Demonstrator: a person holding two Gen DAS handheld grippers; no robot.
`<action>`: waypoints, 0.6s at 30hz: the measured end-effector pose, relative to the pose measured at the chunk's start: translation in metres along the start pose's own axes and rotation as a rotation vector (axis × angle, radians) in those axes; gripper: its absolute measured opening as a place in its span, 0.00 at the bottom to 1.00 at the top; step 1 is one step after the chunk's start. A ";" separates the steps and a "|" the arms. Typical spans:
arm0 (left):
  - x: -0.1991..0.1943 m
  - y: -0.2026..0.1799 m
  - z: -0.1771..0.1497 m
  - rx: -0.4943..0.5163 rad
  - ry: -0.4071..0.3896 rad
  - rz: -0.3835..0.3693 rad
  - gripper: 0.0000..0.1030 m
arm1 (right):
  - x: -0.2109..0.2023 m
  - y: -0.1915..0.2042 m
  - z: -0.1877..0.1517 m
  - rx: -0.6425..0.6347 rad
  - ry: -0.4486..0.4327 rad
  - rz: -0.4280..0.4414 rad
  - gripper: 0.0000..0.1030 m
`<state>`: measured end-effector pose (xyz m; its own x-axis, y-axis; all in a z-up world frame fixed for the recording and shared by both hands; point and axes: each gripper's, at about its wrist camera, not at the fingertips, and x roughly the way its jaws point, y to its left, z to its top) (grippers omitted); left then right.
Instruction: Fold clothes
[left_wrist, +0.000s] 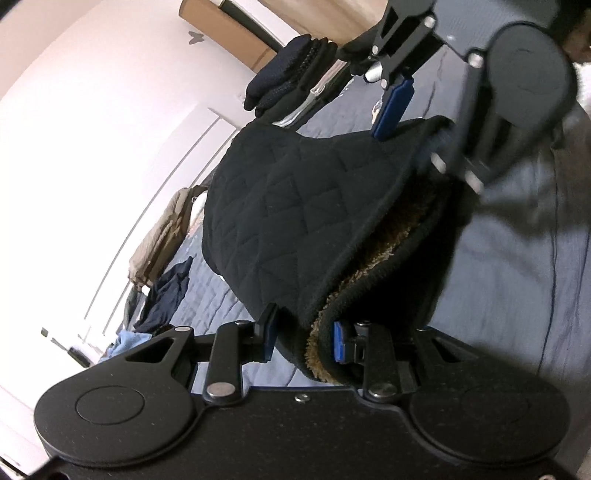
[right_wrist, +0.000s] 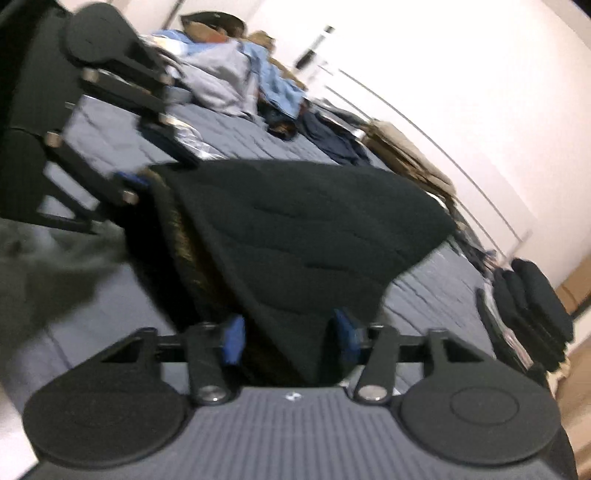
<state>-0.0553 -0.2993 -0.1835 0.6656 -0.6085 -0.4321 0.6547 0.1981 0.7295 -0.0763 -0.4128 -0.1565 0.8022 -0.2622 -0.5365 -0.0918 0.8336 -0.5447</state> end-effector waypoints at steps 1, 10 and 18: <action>-0.001 -0.001 -0.001 0.005 0.001 0.004 0.31 | 0.002 -0.002 -0.002 0.002 0.013 -0.019 0.22; -0.004 -0.003 -0.008 0.131 0.014 0.004 0.22 | 0.005 -0.002 -0.014 -0.035 0.060 -0.037 0.07; -0.004 -0.003 -0.006 0.107 0.005 -0.034 0.17 | -0.006 -0.016 -0.009 0.011 0.032 -0.086 0.06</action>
<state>-0.0585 -0.2929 -0.1872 0.6455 -0.6098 -0.4599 0.6350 0.0937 0.7668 -0.0848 -0.4289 -0.1508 0.7876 -0.3482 -0.5084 -0.0166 0.8127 -0.5824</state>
